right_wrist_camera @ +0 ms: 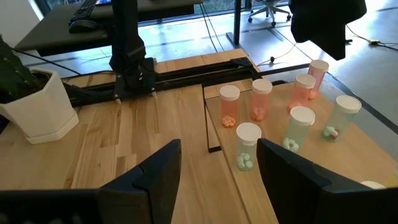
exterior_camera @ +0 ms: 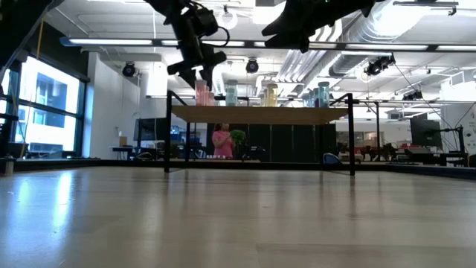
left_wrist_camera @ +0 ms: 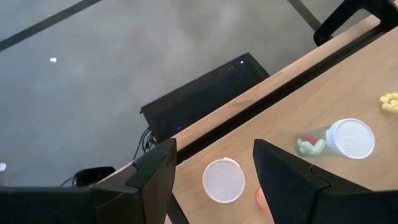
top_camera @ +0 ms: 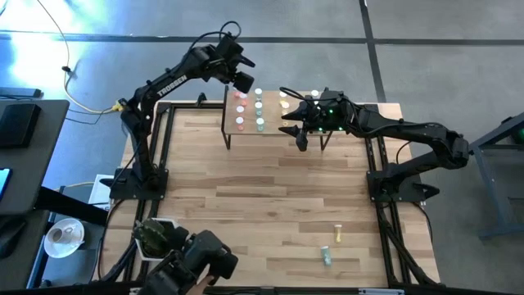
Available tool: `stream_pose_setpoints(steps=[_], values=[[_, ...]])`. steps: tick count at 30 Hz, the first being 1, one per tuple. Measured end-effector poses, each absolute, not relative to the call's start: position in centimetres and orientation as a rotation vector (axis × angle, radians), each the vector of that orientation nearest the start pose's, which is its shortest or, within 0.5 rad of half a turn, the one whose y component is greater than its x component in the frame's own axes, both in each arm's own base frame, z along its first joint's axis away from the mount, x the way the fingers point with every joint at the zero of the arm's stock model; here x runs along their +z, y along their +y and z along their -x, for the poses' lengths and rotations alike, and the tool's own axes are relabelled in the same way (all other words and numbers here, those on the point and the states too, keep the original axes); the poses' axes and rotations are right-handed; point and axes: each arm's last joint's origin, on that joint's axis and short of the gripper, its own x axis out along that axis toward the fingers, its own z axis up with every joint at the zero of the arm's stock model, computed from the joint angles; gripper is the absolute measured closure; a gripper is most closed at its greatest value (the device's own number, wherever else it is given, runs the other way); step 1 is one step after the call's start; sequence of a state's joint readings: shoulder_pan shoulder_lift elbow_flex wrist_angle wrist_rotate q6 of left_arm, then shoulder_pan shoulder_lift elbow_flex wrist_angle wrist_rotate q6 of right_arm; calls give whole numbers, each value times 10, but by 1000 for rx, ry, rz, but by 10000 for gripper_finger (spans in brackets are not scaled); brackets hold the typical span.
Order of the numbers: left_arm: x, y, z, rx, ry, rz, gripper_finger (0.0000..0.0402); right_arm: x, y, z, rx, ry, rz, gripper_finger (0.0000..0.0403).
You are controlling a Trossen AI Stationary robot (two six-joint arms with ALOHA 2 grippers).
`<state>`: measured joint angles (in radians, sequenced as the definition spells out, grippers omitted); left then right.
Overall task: Pick and place medicine bottles onto shelf by color
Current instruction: Put the red medicine bottle on the shelf
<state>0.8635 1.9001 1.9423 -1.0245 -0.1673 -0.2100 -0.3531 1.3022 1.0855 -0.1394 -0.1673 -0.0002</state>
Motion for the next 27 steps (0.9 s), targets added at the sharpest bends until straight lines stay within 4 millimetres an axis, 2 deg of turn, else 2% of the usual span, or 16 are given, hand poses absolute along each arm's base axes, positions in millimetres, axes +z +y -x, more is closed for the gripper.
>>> stream_pose_setpoints(steps=[10,20,27], values=[[340,305,-257,1077,898,556,200,330,-97,-276,-184,345,-91,202],[327,310,-262,1076,933,582,200,330,-97,-276,-184,344,-94,202],[326,309,-261,1076,946,589,200,331,-97,-276,-184,344,-93,202]])
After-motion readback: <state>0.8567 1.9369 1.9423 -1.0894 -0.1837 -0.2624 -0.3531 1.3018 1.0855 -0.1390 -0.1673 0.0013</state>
